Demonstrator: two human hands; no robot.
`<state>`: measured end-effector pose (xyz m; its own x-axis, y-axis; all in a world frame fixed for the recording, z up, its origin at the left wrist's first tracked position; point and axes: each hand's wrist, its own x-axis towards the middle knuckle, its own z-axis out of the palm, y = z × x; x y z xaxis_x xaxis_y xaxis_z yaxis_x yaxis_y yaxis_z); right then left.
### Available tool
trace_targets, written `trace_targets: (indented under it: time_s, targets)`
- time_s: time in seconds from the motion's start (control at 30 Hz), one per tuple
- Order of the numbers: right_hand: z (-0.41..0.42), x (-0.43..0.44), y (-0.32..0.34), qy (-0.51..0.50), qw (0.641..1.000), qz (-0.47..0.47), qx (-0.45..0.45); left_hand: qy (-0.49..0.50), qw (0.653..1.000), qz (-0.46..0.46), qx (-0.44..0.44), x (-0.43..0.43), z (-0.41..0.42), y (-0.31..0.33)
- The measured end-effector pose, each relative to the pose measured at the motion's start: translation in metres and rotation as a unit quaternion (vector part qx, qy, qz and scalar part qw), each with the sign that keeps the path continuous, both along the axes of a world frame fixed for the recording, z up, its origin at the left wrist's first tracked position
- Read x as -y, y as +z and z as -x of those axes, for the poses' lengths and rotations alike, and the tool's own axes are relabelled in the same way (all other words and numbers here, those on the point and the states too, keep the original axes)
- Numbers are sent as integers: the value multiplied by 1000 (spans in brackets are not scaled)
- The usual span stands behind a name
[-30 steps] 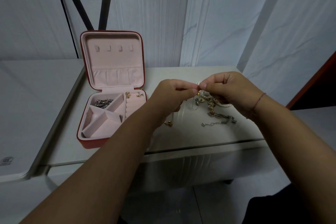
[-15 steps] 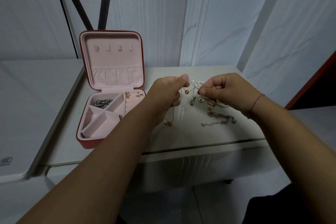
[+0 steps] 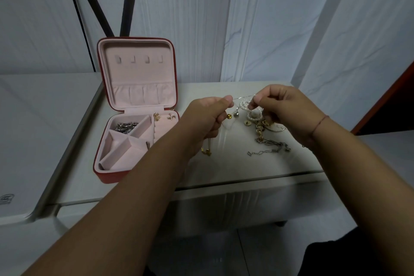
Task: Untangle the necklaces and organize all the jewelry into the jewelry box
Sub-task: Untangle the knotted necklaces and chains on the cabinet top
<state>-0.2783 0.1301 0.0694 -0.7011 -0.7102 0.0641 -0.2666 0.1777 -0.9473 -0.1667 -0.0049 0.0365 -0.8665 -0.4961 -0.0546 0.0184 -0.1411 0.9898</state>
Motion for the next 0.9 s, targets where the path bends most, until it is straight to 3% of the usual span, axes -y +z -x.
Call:
trace_targets:
  time_s: [0.47,0.63,0.9]
  targets:
    - [-5,9,1,-3,974,41,222,-10,1000,6,7,-10,3,-1]
    - [-11,11,2,-29,977,11,213,-10,1000,-8,15,-13,5,-1]
    - [-13,10,4,-28,973,39,226,-9,1000,-10,20,-14,5,-1]
